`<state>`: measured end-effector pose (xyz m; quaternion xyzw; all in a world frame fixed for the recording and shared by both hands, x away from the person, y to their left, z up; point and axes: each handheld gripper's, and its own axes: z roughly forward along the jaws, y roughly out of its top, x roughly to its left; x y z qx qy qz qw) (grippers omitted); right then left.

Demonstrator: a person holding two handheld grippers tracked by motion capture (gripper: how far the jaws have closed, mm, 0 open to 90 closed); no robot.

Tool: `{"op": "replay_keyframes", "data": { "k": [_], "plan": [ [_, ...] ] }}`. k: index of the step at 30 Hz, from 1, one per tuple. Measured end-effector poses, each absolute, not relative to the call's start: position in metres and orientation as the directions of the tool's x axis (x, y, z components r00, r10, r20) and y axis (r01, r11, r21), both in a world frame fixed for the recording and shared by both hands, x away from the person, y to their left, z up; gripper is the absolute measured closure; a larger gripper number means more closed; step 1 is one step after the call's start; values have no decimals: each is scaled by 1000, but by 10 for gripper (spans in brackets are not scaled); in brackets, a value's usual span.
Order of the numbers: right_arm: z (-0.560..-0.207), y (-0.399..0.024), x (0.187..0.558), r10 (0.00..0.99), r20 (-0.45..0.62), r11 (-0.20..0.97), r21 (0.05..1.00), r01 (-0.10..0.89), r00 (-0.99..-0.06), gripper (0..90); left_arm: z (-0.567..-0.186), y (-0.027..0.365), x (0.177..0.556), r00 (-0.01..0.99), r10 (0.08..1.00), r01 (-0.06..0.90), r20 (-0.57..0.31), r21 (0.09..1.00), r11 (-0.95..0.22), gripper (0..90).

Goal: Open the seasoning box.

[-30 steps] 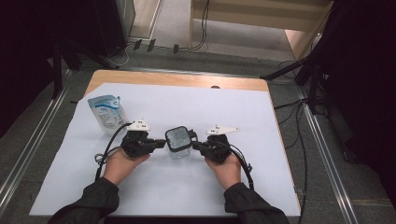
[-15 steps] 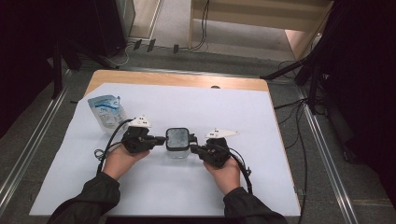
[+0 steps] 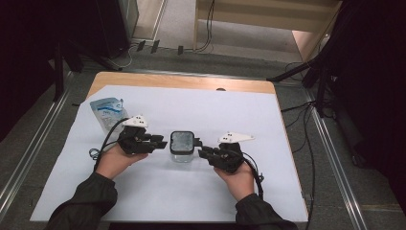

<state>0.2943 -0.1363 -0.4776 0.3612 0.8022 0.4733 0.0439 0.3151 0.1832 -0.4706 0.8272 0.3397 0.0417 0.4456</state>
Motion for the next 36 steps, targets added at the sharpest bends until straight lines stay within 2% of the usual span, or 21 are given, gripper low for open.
{"op": "replay_keyframes", "data": {
  "k": [1, 5, 7, 11, 16, 19, 20, 22, 36],
  "plan": [
    [-477, -140, 295, 627, 280, 275, 793, 543, -727, 673, -471, 185, 314, 774, 588, 515, -236, 775, -366, 540],
    [-477, -146, 297, 625, 292, 273, 787, 553, -724, 586, -472, 188, 315, 790, 557, 510, -257, 781, -362, 403],
    [-476, -148, 298, 634, 280, 273, 791, 547, -721, 575, -474, 188, 317, 786, 541, 531, -297, 773, -346, 351],
    [-477, -154, 301, 650, 286, 258, 788, 559, -704, 603, -476, 185, 318, 801, 513, 526, -310, 773, -355, 175],
    [-480, -157, 306, 672, 271, 266, 780, 567, -689, 711, -479, 176, 325, 819, 496, 510, -288, 762, -400, 137],
    [-482, -157, 309, 662, 291, 258, 777, 575, -691, 810, -479, 170, 327, 855, 435, 477, -283, 758, -445, 99],
    [-482, -157, 310, 662, 297, 252, 777, 577, -688, 836, -479, 167, 326, 868, 426, 451, -254, 763, -463, 93],
    [-482, -156, 311, 666, 290, 251, 780, 573, -687, 900, -480, 163, 328, 876, 413, 440, -250, 763, -474, 79],
    [-494, -141, 319, 676, 269, 299, 750, 590, -686, 900, -493, 152, 341, 899, 376, 402, -226, 770, -497, 65]
  ]
}}
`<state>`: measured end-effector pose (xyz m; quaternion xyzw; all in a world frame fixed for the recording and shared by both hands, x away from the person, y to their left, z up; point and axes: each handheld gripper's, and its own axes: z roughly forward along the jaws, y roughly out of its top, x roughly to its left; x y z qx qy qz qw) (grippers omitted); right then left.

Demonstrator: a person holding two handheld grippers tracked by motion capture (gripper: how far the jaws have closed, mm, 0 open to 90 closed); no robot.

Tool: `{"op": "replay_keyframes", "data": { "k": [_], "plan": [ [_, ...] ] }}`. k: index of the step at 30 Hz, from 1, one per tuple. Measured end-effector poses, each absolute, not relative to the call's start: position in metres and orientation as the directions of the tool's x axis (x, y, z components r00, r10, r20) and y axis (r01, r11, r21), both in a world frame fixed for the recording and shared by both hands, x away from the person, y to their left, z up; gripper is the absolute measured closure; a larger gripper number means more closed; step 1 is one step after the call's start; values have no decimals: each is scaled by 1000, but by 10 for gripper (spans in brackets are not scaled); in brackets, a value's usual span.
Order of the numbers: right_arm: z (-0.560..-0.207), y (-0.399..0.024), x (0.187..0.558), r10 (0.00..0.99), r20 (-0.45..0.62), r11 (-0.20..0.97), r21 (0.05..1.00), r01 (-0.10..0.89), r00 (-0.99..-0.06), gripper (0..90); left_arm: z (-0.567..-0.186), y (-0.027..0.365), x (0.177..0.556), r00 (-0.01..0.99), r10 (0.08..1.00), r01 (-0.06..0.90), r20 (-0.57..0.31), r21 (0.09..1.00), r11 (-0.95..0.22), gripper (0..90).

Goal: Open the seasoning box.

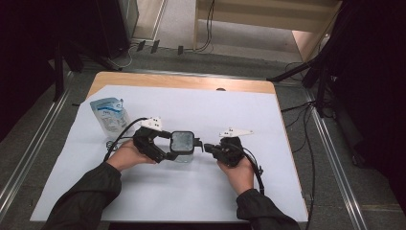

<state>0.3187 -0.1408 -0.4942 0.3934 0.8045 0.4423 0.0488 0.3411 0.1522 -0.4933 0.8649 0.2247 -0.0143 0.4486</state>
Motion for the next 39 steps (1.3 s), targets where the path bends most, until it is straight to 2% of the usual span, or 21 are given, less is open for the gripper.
{"op": "replay_keyframes", "data": {
  "k": [9, 20, 39],
  "plan": [
    [-495, -138, 318, 680, 257, 310, 748, 587, -687, 900, -497, 143, 345, 911, 352, 376, -215, 783, -495, 109],
    [-494, -137, 318, 685, 258, 307, 746, 591, -682, 900, -496, 140, 346, 912, 355, 371, -205, 781, -502, 97],
    [-493, -136, 318, 689, 249, 313, 745, 589, -681, 900, -480, 144, 342, 915, 363, 349, -175, 793, -498, 133]
  ]
}}
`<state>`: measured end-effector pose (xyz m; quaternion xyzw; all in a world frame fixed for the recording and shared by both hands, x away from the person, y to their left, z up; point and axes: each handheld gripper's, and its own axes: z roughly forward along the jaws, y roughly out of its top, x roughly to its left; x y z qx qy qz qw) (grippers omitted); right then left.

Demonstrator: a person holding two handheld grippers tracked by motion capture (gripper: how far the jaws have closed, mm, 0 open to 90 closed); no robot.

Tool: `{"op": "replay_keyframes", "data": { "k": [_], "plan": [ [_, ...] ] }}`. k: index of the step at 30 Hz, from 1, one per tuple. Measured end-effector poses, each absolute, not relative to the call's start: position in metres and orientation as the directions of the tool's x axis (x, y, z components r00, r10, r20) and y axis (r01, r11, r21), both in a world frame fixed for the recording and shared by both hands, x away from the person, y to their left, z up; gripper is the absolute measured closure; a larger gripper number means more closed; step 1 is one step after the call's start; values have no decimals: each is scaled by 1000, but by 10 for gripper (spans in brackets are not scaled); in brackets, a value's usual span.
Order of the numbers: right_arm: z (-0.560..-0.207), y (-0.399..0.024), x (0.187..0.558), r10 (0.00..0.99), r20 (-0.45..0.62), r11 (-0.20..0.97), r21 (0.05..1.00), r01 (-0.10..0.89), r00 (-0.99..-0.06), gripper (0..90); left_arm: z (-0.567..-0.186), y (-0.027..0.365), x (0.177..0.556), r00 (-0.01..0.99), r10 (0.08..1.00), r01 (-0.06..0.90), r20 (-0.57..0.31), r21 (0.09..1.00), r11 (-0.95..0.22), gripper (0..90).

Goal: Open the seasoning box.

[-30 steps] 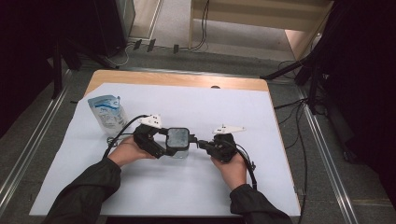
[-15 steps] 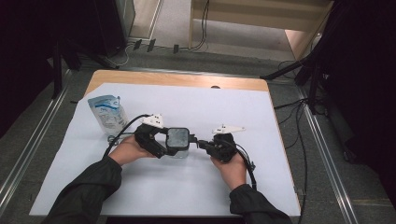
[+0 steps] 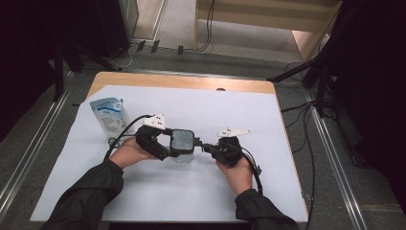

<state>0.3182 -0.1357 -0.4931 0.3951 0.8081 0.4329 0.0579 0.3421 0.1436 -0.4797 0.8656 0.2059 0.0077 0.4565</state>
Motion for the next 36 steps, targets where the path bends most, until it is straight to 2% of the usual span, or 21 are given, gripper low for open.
{"op": "replay_keyframes", "data": {
  "k": [22, 25, 27, 28, 35, 36],
  "plan": [
    [-492, -135, 319, 689, 254, 306, 747, 590, -679, 900, -462, 140, 338, 917, 378, 327, -129, 785, -525, 136],
    [-492, -136, 319, 688, 255, 305, 748, 589, -679, 900, -459, 142, 338, 910, 390, 337, -139, 795, -504, 164],
    [-492, -136, 319, 688, 255, 303, 750, 588, -679, 900, -455, 149, 340, 903, 387, 359, -184, 819, -448, 319],
    [-492, -136, 319, 685, 259, 302, 749, 589, -681, 900, -453, 151, 341, 904, 380, 361, -197, 828, -429, 362],
    [-491, -133, 319, 682, 257, 308, 748, 588, -685, 900, -447, 148, 335, 922, 358, 313, -145, 825, -471, 580],
    [-491, -133, 318, 683, 253, 310, 749, 586, -685, 900, -447, 146, 335, 924, 352, 314, -149, 821, -477, 632]
  ]
}}
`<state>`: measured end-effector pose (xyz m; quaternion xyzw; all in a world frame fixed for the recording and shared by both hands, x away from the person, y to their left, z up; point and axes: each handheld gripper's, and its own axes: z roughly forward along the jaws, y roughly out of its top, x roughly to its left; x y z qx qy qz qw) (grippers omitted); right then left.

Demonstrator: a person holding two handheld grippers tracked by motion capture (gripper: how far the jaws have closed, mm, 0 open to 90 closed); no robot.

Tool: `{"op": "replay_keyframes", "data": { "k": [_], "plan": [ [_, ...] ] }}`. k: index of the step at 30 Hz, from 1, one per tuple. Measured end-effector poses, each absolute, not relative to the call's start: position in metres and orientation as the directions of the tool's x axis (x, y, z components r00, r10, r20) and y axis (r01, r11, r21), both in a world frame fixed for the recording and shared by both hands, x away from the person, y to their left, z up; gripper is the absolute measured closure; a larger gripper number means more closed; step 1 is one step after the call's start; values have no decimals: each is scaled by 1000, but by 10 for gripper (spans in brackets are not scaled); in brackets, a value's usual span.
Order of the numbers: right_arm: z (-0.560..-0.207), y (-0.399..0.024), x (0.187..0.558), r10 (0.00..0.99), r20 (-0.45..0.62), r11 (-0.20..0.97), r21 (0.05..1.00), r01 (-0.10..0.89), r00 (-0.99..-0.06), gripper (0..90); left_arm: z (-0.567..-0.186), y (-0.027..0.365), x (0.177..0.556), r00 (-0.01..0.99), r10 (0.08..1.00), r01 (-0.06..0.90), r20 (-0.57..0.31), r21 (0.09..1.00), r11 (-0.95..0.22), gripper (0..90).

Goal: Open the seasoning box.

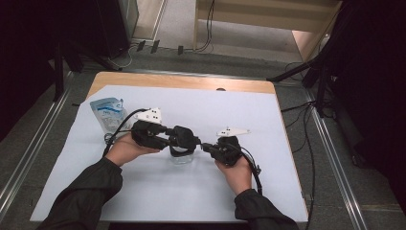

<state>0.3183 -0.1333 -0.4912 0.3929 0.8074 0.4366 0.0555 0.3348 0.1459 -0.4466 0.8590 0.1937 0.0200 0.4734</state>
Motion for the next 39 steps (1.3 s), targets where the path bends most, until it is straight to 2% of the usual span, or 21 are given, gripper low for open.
{"op": "replay_keyframes", "data": {
  "k": [6, 10, 17, 39],
  "plan": [
    [-491, -134, 319, 680, 257, 307, 750, 586, -686, 900, -442, 140, 333, 923, 346, 330, -170, 813, -480, 820],
    [-491, -134, 318, 678, 262, 305, 750, 587, -686, 900, -438, 134, 332, 912, 374, 347, -169, 804, -483, 878],
    [-492, -135, 318, 680, 274, 292, 750, 594, -680, 900, -434, 126, 332, 900, 385, 379, -202, 799, -467, 900],
    [-493, -135, 321, 680, 287, 275, 754, 597, -675, 900, -430, 89, 345, 884, 409, 422, -228, 766, -486, 900]
  ]
}}
